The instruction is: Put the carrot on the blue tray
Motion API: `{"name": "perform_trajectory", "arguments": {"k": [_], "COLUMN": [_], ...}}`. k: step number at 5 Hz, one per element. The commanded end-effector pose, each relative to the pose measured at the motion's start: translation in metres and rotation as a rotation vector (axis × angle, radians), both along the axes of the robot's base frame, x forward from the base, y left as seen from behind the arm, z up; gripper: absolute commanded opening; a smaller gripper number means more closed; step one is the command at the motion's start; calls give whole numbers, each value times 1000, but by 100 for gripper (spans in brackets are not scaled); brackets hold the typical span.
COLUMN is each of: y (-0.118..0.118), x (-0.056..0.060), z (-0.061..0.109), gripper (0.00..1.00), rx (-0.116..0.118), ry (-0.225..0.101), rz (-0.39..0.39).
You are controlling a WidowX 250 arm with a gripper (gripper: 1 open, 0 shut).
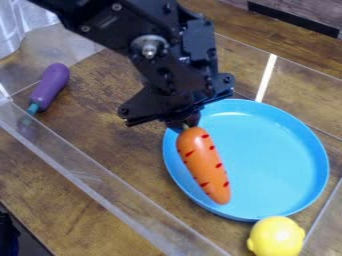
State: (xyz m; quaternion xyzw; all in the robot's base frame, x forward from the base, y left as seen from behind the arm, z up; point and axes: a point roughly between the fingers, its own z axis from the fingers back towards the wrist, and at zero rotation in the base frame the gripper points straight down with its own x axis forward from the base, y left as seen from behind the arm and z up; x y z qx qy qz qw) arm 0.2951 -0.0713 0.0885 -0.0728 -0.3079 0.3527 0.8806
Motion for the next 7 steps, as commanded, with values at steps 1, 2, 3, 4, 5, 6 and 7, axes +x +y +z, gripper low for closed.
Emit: {"name": "perform_trajectory", "arguments": {"k": [1,2,3,4,5,6,7], "y": [-3,-3,-5,-9,-13,-17,-18], "x": [1,2,4,6,7,9,11], "z": [4,1,5,2,-3,-7,-10], "gripper": [100,100,100,100,100,100,100], "rx": [-1,15,18,20,22,26,39], "ry": [-43,-45,-48,-44,-39,-34,-32], "rz": [-5,-8,-15,-10,-4,-1,-1]}}
